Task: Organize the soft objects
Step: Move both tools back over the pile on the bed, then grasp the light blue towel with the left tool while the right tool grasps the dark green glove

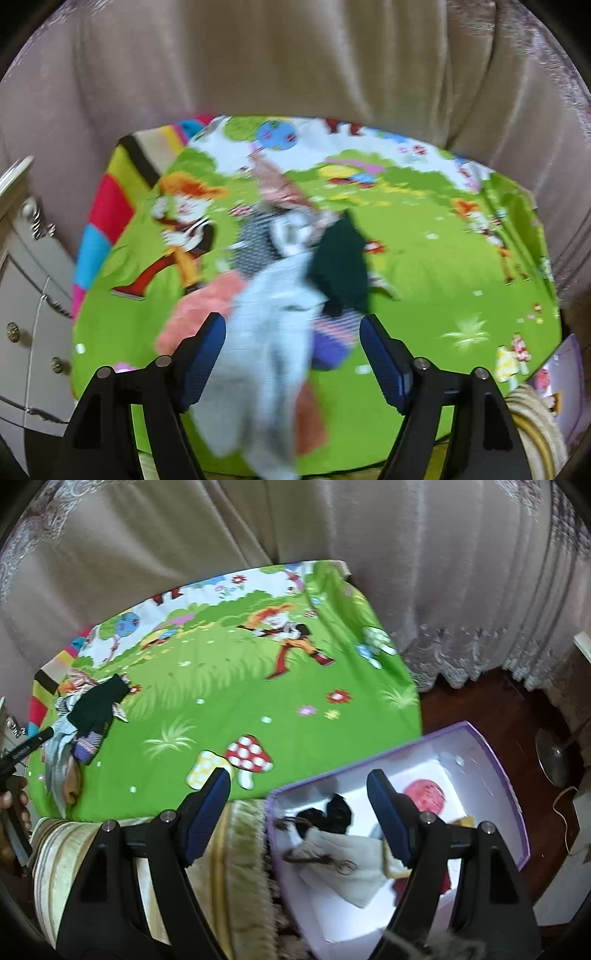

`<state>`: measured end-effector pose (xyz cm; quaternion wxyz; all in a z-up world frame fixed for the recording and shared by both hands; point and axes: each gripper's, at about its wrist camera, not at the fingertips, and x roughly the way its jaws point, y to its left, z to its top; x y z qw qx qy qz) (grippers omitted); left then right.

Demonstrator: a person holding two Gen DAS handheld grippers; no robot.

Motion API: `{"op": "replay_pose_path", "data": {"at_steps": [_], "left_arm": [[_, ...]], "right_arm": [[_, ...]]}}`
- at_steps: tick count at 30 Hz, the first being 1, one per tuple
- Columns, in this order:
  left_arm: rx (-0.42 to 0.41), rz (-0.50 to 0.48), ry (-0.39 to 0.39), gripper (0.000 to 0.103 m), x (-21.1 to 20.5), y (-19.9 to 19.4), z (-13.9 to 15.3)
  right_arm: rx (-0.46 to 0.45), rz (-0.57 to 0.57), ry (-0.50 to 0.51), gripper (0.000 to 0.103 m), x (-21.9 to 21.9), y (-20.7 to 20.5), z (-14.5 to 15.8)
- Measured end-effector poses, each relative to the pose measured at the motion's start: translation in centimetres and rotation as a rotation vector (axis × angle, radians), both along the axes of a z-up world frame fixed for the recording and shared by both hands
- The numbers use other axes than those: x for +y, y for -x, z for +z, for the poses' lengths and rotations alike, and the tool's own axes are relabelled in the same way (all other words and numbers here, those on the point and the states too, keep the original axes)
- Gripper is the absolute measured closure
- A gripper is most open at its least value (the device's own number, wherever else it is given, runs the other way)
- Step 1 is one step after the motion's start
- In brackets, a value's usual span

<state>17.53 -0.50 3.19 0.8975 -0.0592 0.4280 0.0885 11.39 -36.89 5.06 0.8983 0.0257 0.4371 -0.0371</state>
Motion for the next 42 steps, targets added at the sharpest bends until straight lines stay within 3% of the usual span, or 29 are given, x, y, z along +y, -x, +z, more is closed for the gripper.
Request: {"op": "replay_pose_path", "data": {"at_steps": [9,11,13,16,29,31,42], "left_arm": [[0.12,-0.022,-0.035,0.026,0.5,-0.6,-3.6],[0.146,-0.011,-0.064,0.037,0.6,-0.9,-4.3],[0.157,0.0,-0.069,0.07,0.9,-1.0,-4.6],[0.138,0.026,-0.053,0.084,1.5,-0.5,-4.2],[-0.18,0.127,0.182,0.087,5.4,3.5,0.9],[-0.224,0.146,0.188,0.087,5.8,3.9,1.4],[-0.277,0.206,0.232,0.087,7.5,4.6,0.9]], "right_arm": [[-0.024,0.184,0.0,0.024,7.3,-3.4,1.3],[-0.026,0.221,-0.011,0.023,8.8,-4.1,1.5],[-0.027,0.264,-0.024,0.022,10.7,-5.1,1.5],[-0.025,0.314,-0.043,0.02,13.4,-6.3,1.5],[0.067,0.419,-0.136,0.018,22.4,-12.7,-1.8],[0.093,0.418,-0.162,0.018,23.7,-13.9,-2.7],[0.242,0.421,-0.291,0.018,31.4,-19.4,-8.3]]}}
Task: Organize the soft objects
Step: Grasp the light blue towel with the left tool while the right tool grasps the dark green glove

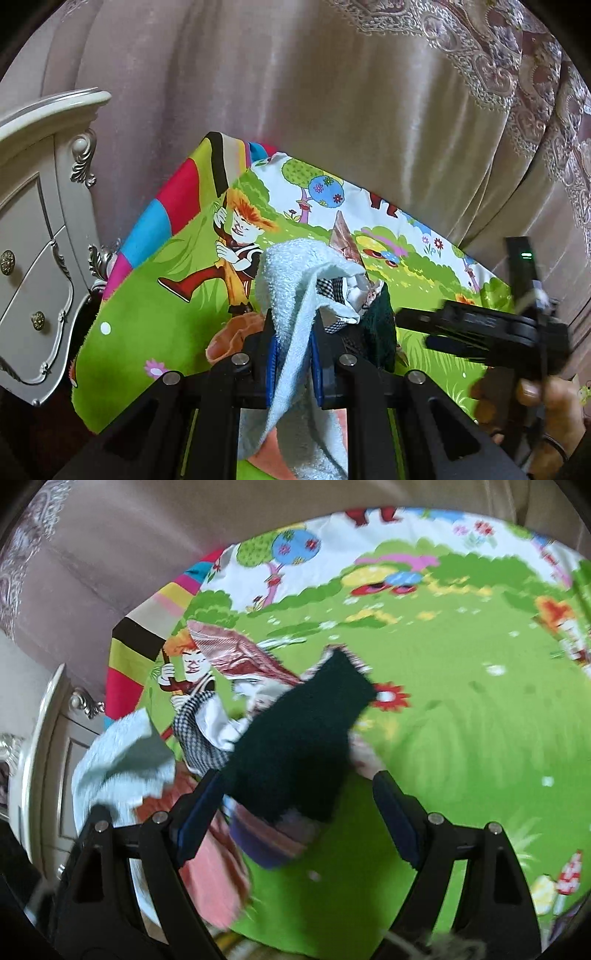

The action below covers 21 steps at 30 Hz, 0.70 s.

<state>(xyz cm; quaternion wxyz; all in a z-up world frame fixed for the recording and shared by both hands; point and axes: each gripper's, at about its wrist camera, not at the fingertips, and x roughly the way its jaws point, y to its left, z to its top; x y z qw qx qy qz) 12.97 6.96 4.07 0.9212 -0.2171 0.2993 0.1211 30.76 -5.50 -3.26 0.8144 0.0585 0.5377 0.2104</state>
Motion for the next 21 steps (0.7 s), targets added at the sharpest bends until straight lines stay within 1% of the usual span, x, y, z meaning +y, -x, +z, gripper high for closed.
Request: {"op": "replay_pose_path", "data": {"at_steps": [4,7,8,9,10,11,13,16,19,21], "left_arm": [[-0.003,0.003,0.009,0.087,0.2,0.1,-0.2],[-0.001,-0.002,0.013,0.087,0.3,0.1,-0.5],[-0.003,-0.002,0.015,0.087,0.3,0.1,-0.5],[-0.004,-0.001,0.016,0.087,0.3,0.1,-0.5],[-0.006,0.001,0.018,0.087,0.4,0.1,-0.5],[-0.008,0.003,0.02,0.087,0.4,0.2,-0.5],[-0.013,0.002,0.021,0.087,0.3,0.2,-0.4],[-0.023,-0.001,0.02,0.087,0.1,0.4,-0.1],[-0.028,-0.004,0.021,0.087,-0.1,0.5,0.1],[-0.038,-0.007,0.016,0.087,-0.3,0.6,0.4]], "right_arm": [[0.011,-0.005,0.045,0.018,1.8,-1.6,-2.0],[0.016,-0.017,0.089,0.019,2.0,-2.6,-3.6],[0.012,-0.014,0.096,0.025,2.0,-2.6,-3.9],[0.002,-0.007,0.108,0.052,2.0,-2.5,-4.0],[-0.001,0.008,0.126,0.062,2.1,-2.4,-4.2],[-0.006,0.012,0.13,0.064,1.9,-2.4,-4.2],[-0.021,0.012,0.116,0.08,1.3,-2.4,-3.8],[-0.04,0.007,0.084,0.089,0.2,-2.1,-2.9],[-0.064,0.015,0.09,0.089,-0.2,-1.6,-2.5],[-0.07,0.017,0.072,0.09,-0.6,-1.0,-2.1]]}}
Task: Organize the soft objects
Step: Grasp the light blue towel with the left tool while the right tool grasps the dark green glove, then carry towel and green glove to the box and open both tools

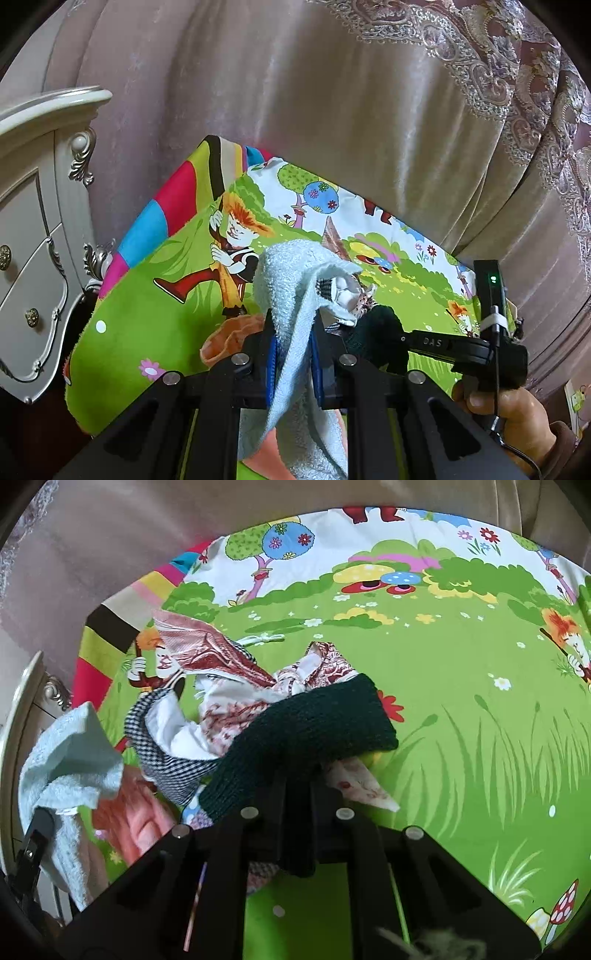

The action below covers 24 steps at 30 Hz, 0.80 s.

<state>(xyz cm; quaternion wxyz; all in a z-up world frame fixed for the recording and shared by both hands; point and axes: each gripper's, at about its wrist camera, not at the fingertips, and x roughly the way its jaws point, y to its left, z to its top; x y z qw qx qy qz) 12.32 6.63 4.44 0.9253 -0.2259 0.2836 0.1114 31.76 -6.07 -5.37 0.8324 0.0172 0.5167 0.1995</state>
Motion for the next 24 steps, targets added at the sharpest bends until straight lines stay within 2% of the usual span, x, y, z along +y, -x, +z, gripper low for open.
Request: {"op": "replay_pose_path", "data": {"at_steps": [7,12,24], "left_arm": [[-0.023,-0.015,0.011,0.087,-0.5,0.2,0.6],[-0.028,-0.043,0.053,0.087,-1.0,0.2,0.9],[-0.013,-0.221,0.194,0.087,-5.9,-0.5,1.4]], "right_arm": [[-0.108,-0.007,-0.001,0.09,-2.1,2.8,3.4],[-0.162,-0.018,0.009,0.09,-4.2,5.0,5.4],[-0.232,-0.06,0.04,0.09,-10.8,11.3,8.9]]}}
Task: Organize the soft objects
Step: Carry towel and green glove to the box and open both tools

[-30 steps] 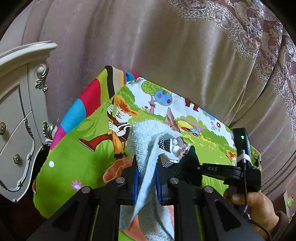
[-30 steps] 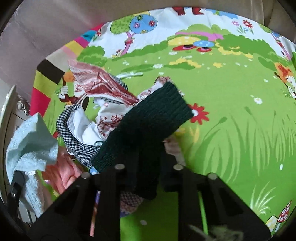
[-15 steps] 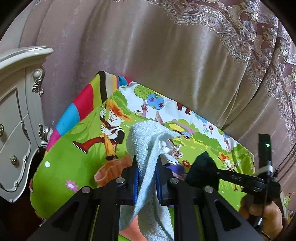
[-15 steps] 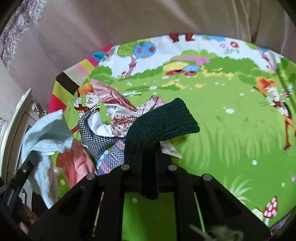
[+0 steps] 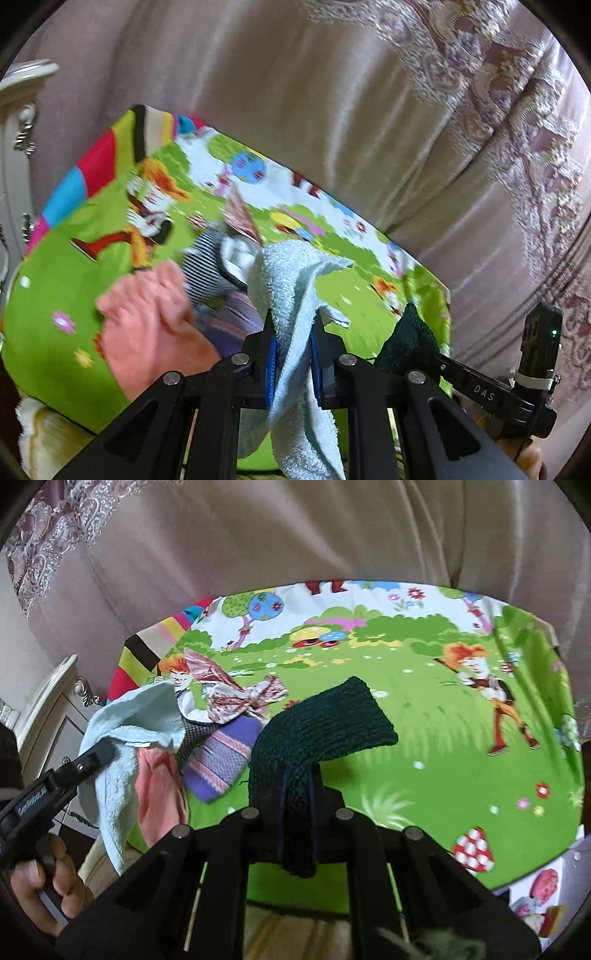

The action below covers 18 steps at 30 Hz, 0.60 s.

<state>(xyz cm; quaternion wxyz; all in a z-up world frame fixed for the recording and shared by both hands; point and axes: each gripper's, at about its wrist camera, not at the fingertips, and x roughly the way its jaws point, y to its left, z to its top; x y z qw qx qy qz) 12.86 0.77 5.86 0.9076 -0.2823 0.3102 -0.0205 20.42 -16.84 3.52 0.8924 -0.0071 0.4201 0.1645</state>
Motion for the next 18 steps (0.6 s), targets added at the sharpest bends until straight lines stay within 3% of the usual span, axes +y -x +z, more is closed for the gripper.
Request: {"op": "replay_pose_path", "data": {"at_steps": [6,18], "left_arm": [[0.01,-0.149,0.02,0.087,-5.0,-0.7,0.8],[0.064,-0.506,0.07,0.087,-18.7,-1.3,1.3]], "right_arm": [[-0.009,-0.061,0.002,0.09,-4.9,2.6,1.2],[-0.027,-0.265,0.038,0.09,-16.9,8.5,2.9]]}}
